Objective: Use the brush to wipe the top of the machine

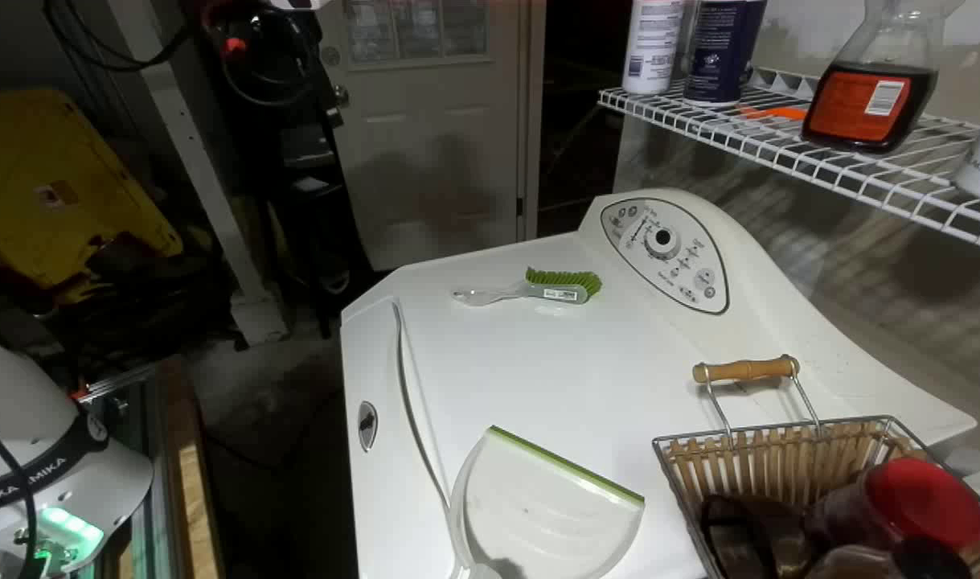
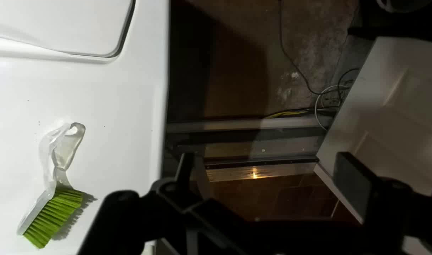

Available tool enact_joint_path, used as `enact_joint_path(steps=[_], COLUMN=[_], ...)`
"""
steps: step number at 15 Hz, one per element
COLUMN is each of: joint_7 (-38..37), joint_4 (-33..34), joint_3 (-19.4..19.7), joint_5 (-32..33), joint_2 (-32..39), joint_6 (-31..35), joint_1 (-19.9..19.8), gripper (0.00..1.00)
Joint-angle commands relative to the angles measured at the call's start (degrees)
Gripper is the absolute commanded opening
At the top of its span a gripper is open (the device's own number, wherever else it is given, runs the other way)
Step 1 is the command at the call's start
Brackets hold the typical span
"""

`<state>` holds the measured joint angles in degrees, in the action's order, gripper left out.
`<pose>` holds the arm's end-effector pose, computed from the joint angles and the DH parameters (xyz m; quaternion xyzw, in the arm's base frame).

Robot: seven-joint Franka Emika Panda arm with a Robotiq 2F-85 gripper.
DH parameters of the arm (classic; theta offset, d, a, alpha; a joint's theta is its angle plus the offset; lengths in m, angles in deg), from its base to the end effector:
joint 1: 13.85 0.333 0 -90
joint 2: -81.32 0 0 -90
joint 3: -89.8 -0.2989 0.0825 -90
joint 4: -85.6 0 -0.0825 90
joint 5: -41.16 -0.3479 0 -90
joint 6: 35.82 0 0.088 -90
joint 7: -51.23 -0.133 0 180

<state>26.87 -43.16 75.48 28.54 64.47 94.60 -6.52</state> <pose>0.4342 0.1895 0.4873 -0.9825 0.0800 -0.1228 0.1148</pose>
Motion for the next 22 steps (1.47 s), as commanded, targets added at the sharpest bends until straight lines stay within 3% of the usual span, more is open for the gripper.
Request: enact_joint_path(steps=[1,8,10,15,17,19,22], joint_7=[-0.16,-0.15,-7.43,-13.56,-18.52,-21.01,-19.43], joint_4=[0.13,0.13,2.27,6.3,9.36,13.29,17.67], joint_3=[0.47,0.47,0.23,2.99,4.45,6.66,9.86], joint_5=[0.22,0.22,4.14,11.35,17.98,22.4,23.87], joint_2=[0.04,0.04,3.76,12.4,17.45,23.37,31.34], joint_6=[-0.15,-0.15,-1.74,-5.84,-7.05,-9.16,-8.16], joint_1=[0.49,0.49,-2.77,-6.47,-7.54,-7.01,-5.4], gripper=[1.0,1.0,1.0,1.0,1.0,1.0,1.0])
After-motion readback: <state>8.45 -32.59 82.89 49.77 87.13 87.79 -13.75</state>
